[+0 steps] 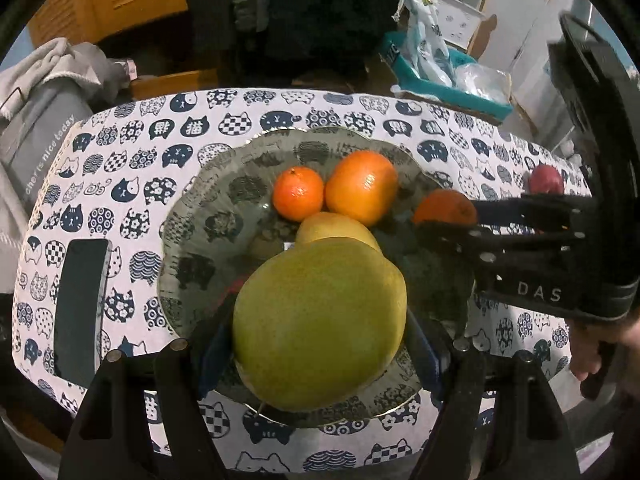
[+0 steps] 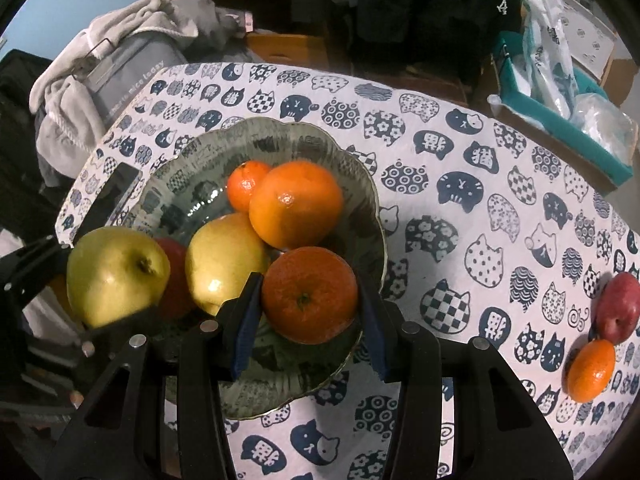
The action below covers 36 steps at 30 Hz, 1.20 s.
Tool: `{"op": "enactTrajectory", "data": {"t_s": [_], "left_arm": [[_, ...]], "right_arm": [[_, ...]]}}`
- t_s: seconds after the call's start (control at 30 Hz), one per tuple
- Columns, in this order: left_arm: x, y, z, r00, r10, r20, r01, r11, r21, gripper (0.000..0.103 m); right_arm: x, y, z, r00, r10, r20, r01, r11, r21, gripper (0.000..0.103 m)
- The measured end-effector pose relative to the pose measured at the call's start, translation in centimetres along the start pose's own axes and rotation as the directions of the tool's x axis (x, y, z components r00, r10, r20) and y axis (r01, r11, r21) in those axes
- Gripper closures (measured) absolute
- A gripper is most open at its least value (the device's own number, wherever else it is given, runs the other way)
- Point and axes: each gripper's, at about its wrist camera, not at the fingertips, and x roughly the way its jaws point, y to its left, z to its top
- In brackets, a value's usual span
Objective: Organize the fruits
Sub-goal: 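Lower the pear and tangerine into the bowl and open both tools, then move both open tools toward the red apple and tangerine on the cloth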
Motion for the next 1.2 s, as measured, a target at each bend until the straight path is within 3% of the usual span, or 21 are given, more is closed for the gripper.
{"op": "enactTrajectory", "data": {"t_s": [0.27, 0.37, 0.47, 0.57, 0.73, 1.2], "left_arm": [[0.7, -1.2, -0.3, 0.999, 0.029, -0.028, -0.028, 0.999, 0.030, 0.025], [0.4, -1.5, -0.2, 1.000, 0.010, -0.013, -0.010, 0.999, 0.040, 0.025], [-0.1, -2.1, -0.1, 0.999, 0.049, 0.015, -0.050, 0.996, 0.071, 0.024], [-0.5, -2.1, 0.1, 0.999, 0.040, 0.029, -0.042, 0.997, 0.066, 0.022], [-0.8, -1.9, 0.7, 0.999, 0.035, 0.038, -0.036, 0.998, 0.045, 0.021], [-2.2, -3.6, 2.0, 0.996, 0.005, 0.087, -0.008, 0.999, 0.034, 0.021]], "right_arm": [[0.2, 0.1, 0.0, 1.000, 0.019, -0.008, -0.019, 1.000, 0.003, 0.056], [0.1, 0.1, -0.1, 1.000, 0.019, -0.007, -0.019, 1.000, 0.000, 0.056], [-0.1, -0.1, -0.2, 1.000, 0.014, -0.007, -0.014, 1.000, 0.004, 0.056], [-0.5, -0.4, -0.3, 1.000, 0.007, 0.001, -0.007, 1.000, 0.014, 0.056], [-2.1, -0.9, -0.3, 0.999, -0.010, 0.038, 0.009, 1.000, 0.027, 0.049], [-8.4, -1.8, 0.3, 0.983, -0.063, 0.175, 0.054, 0.997, 0.053, 0.047]]}}
